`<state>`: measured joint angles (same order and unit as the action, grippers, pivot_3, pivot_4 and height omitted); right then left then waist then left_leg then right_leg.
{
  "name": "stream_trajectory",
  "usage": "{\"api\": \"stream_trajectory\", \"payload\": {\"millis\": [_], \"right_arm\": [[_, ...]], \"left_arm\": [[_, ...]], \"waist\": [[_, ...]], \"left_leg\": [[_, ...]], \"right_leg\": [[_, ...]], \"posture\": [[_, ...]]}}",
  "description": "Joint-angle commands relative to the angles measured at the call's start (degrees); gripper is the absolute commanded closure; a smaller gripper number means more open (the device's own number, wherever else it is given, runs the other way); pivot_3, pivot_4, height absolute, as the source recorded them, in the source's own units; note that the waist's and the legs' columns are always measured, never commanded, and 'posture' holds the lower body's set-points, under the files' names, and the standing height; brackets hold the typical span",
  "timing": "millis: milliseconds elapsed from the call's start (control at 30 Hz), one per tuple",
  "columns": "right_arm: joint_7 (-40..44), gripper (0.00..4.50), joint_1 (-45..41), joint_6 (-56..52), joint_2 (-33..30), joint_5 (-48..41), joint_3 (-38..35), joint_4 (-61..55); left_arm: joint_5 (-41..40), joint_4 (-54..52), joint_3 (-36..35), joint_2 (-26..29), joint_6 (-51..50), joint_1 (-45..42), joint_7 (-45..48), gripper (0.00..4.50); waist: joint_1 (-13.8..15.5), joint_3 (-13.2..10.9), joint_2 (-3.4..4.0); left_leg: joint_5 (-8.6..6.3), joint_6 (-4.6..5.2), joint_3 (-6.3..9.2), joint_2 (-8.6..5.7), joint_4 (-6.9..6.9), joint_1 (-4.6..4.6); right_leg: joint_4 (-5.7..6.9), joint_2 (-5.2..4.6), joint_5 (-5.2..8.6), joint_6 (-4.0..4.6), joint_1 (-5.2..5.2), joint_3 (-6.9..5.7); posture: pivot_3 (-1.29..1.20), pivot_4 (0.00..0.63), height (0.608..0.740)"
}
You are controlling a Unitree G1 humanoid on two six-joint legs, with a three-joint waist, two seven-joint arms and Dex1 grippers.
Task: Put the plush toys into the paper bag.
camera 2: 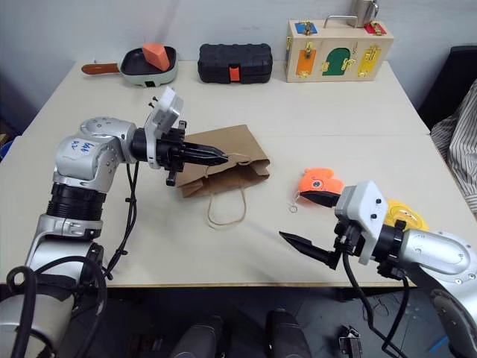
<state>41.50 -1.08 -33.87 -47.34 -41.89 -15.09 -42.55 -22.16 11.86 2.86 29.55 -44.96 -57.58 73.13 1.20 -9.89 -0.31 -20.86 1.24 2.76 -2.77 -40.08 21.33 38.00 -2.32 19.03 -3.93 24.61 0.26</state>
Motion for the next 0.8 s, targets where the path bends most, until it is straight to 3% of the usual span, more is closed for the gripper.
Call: {"api": "stream_trajectory", "payload": {"millis": [33, 167, 300, 433, 800], "right_arm": [[-3.2, 0.38, -4.4, 0.2, 2.6, 1.5, 4.2, 0.8], [-7.2, 1.52, -10.5, -0.4, 7.6, 7.1, 13.2, 5.5], [-11.8, 2.98, -17.1, -0.6, 14.3, 14.5, 21.6, 13.3], [-15.4, 4.34, -22.4, -0.4, 19.9, 20.7, 25.7, 21.7], [-23.8, 4.46, -33.2, 5.0, 34.8, 33.8, 29.2, 46.4]], "left_arm": [[-3.9, -6.5, -1.7, -1.4, -4.8, 0.2, -4.2, 4.5], [-5.2, -8.8, -1.7, -4.5, -6.4, 0.7, -9.7, 4.5], [-5.8, -9.9, -0.6, -6.2, -6.8, 0.7, -12.5, 4.5], [-5.9, -10.0, 0.3, -7.3, -6.5, 0.5, -14.2, 4.5], [-11.6, -11.4, -3.9, -11.8, -12.0, -1.6, -22.0, 4.5]], "waist": [[0.0, 0.0, 0.0], [0.0, 0.0, -0.01], [-0.1, 0.0, -0.02], [-0.6, 0.0, -0.02], [-2.3, 0.0, -0.01]], "left_leg": [[0.0, 0.0, 0.0, 0.0, 0.0, -0.01], [0.01, -0.03, -0.01, -0.01, 0.0, -0.05], [0.02, -0.05, -0.02, -0.04, -0.01, -0.05], [0.04, -0.08, -0.04, -0.06, 0.02, -0.04], [0.07, -0.14, -0.01, -0.09, 0.02, -0.03]], "right_leg": [[-0.01, 0.0, 0.0, 0.0, 0.0, 0.0], [-0.02, 0.0, 0.0, 0.0, 0.01, 0.01], [-0.01, -0.01, 0.0, 0.0, 0.04, 0.03], [0.02, -0.01, 0.0, 0.0, 0.11, 0.03], [0.54, -0.02, 0.0, 0.0, 0.28, -0.01]], "posture": [[0.0, 0.15, 0.74], [0.0, 0.15, 0.74], [0.0, 0.15, 0.74], [0.0, 0.15, 0.74], [0.0, 0.15, 0.74]]}}
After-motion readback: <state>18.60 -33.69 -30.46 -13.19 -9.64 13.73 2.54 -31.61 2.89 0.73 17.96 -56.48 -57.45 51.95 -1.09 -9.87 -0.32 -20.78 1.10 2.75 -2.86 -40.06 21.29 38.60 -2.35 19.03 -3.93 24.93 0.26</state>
